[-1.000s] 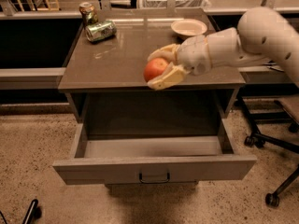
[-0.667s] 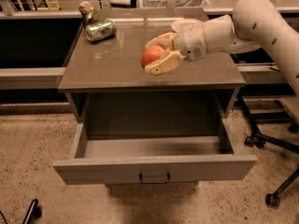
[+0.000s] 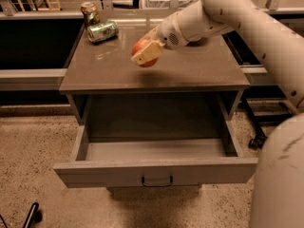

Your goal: Pick apple from top drawer and place on counter

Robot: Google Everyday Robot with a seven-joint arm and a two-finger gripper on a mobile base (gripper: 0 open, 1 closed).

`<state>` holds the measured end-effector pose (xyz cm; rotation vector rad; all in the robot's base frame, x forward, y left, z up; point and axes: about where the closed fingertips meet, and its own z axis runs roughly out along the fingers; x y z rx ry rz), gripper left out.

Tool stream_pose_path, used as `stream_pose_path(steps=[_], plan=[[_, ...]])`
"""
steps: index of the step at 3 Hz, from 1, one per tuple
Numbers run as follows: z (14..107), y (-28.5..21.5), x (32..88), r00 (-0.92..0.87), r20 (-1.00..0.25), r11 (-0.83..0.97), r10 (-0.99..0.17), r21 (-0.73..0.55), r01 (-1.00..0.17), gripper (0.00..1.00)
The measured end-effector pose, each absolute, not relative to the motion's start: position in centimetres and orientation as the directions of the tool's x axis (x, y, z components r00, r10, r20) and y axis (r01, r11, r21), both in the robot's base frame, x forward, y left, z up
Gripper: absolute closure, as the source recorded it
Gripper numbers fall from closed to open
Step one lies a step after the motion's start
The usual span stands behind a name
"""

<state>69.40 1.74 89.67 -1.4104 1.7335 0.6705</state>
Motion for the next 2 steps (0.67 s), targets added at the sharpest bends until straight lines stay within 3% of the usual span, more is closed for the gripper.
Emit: stream_pose_path(steps=[1, 2], plan=[[86.0, 2.0, 71.1, -0.183, -0.757, 0.335, -0.627, -0.051, -0.941, 1.00], [82.8, 2.2, 71.9, -0.222, -0.757, 0.345, -0.615, -0.005, -0.939, 0.82]])
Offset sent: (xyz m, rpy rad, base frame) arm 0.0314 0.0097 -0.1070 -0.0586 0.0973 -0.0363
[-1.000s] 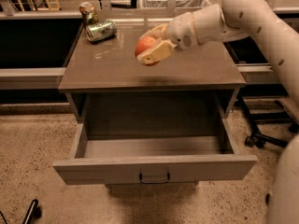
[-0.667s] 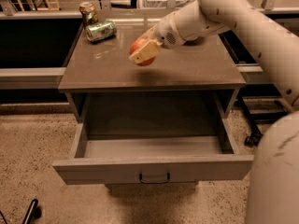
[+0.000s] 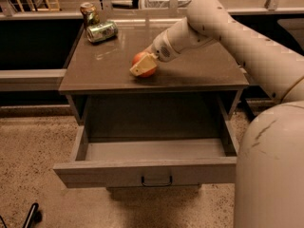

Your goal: Pick apple from top drawer and place on counter

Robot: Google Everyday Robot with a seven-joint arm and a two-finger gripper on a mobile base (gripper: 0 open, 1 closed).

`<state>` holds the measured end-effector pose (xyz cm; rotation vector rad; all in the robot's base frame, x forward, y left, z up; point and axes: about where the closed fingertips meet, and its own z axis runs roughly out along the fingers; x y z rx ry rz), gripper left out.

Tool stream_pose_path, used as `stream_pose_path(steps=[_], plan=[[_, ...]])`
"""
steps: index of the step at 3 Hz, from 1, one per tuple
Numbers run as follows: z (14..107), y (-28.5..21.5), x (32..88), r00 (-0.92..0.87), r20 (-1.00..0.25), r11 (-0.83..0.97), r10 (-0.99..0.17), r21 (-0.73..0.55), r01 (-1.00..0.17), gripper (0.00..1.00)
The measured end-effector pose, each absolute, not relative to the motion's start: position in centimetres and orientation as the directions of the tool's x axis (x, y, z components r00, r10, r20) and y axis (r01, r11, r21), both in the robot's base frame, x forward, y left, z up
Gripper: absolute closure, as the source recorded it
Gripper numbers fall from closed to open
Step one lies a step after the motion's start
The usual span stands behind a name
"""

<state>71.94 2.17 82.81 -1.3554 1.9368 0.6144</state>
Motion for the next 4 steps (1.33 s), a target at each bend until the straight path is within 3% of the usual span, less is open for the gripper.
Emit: stream_pose_path(steps=[3, 4], plan=[[83.2, 2.2, 71.9, -0.221, -0.757, 0.344, -0.615, -0.005, -0.939, 0.11], [85.0, 2.7, 71.6, -0.140, -0.790, 0.276, -0.597, -0.038, -0.960, 0.00]])
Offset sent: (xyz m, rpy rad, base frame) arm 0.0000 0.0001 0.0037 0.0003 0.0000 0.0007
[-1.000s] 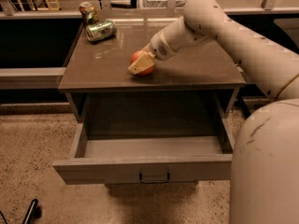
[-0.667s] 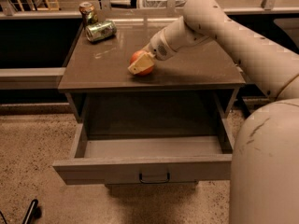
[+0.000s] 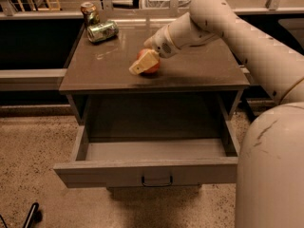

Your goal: Pick apple from top drawer and place on counter

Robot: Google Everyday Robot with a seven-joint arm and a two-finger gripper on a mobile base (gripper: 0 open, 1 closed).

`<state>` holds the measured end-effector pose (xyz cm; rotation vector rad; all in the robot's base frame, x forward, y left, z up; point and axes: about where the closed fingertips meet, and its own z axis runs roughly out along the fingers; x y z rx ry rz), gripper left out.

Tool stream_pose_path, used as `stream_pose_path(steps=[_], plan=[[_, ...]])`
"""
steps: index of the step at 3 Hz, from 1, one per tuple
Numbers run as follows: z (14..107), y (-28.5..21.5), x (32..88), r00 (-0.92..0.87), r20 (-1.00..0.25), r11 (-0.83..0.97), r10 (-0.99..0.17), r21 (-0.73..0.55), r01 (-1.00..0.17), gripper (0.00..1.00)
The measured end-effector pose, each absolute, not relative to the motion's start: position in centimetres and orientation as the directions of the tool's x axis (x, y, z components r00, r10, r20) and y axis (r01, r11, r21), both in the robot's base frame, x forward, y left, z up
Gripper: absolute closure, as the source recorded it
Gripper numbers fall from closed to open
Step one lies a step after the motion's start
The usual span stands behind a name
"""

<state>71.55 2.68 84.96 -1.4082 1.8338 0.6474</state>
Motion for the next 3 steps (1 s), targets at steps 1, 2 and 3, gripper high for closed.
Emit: stream_pose_path(steps=[1, 2, 3], plan=[[87.5, 3.2, 70.9, -0.045, -0.810, 0.189, -0.585, -0.082, -0.979, 0.00], [90.4, 2.6, 69.9, 0.053, -0.820, 0.125, -0.570, -0.151, -0.981, 0.00], [93.3, 0.7, 68.9, 0.082, -0.793, 0.174, -0.604, -0.232, -0.957, 0.00]])
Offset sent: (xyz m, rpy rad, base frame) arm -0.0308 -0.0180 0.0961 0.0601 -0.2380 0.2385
